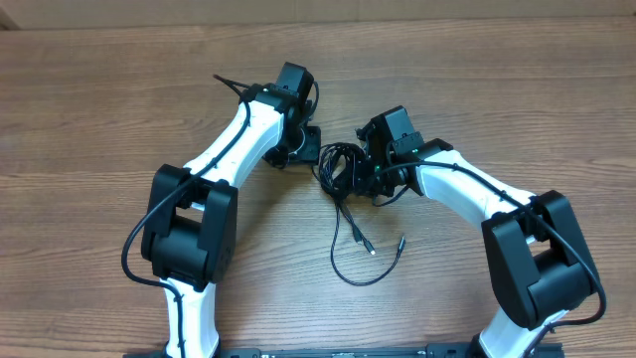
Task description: Untangle cables
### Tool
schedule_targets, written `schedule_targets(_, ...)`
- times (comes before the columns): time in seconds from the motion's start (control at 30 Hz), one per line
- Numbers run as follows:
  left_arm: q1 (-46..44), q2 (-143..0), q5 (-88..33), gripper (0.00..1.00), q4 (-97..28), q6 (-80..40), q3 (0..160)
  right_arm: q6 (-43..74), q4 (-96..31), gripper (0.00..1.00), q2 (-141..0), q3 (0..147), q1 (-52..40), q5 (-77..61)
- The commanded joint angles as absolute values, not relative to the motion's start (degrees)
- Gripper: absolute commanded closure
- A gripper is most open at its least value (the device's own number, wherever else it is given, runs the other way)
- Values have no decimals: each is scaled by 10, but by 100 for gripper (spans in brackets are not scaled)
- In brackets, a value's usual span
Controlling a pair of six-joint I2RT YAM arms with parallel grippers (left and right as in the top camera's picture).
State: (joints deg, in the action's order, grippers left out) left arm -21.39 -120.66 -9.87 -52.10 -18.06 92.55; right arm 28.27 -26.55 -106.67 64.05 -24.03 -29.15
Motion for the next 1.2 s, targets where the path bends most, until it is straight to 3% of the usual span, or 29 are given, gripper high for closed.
schedule_targets(0.0,-215,-1197,-117,51,-513,-180,938,281,-260,96,-1065,641,-239,-291)
schedule_targets(0.4,-245,-1197,-80,45,-446,-182,890,281,-261,96,-1065,641,-239,-291)
schedule_targets(1.17,-247,-1197,44,47,-463,-171,883,281,-262,96,-1065,641,-239,-291)
